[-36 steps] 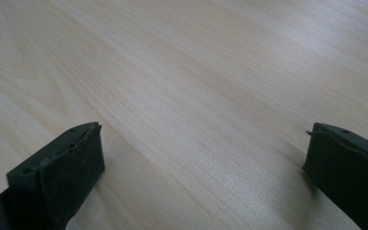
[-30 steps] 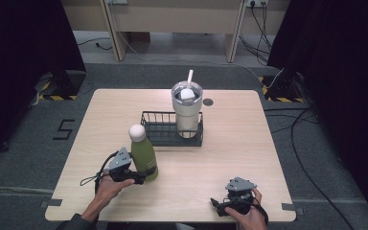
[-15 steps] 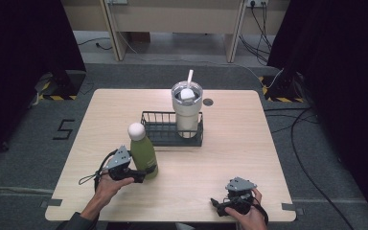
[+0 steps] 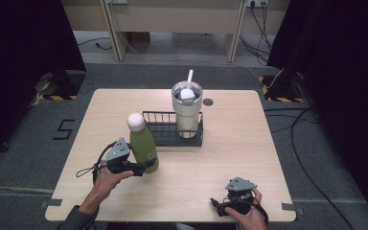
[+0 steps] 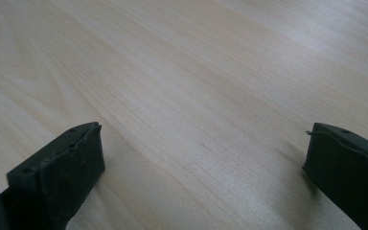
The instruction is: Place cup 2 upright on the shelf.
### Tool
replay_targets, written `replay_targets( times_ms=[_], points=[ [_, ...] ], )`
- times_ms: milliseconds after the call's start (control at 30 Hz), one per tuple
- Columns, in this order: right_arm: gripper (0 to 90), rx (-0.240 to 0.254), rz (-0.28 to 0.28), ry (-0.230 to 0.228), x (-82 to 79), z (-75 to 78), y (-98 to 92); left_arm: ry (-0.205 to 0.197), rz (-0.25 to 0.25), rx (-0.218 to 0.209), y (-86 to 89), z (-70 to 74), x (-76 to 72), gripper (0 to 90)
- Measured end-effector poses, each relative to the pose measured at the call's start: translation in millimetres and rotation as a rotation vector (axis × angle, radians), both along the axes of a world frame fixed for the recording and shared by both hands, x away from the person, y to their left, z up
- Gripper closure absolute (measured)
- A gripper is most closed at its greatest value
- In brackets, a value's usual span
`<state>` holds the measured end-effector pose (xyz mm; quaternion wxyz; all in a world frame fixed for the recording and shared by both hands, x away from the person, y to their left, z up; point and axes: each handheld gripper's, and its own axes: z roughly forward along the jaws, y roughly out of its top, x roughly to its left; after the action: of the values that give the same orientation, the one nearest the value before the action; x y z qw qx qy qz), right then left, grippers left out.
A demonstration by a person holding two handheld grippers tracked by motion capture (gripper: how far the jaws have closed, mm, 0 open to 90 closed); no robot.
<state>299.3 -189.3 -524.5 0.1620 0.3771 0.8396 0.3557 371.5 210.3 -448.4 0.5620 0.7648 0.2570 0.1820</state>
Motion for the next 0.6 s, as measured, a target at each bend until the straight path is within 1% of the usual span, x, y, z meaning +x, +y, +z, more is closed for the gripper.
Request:
replay_targets(
  times_ms=[67,167,267,333,400,600],
  points=[
    [0.4,0.0,0.0,-0.001,0.1,0.0,-0.1,-0.008,-0.003,-0.002,-0.3,4.6,2.1,20.4],
    [0.4,-0.001,0.001,-0.002,0.1,0.0,-0.1,-0.009,0.001,-0.009,-1.2,12.9,6.2,20.4],
    [0.4,0.001,0.001,-0.001,-0.1,-0.1,-0.1,-0.017,0.007,-0.005,-2.2,18.9,9.9,20.4],
    [0.4,0.0,0.002,-0.001,-0.1,-0.1,-0.2,-0.017,0.006,-0.005,-2.4,22.2,12.3,20.4],
    [0.4,0.001,0.001,-0.001,-0.1,-0.1,-0.1,-0.013,0.004,-0.014,-2.8,26.8,15.7,20.4],
    [0.4,-0.001,0.002,-0.001,-0.1,-0.1,-0.3,-0.012,0.02,-0.02,-3.2,39.0,24.5,20.4]
  ],
)
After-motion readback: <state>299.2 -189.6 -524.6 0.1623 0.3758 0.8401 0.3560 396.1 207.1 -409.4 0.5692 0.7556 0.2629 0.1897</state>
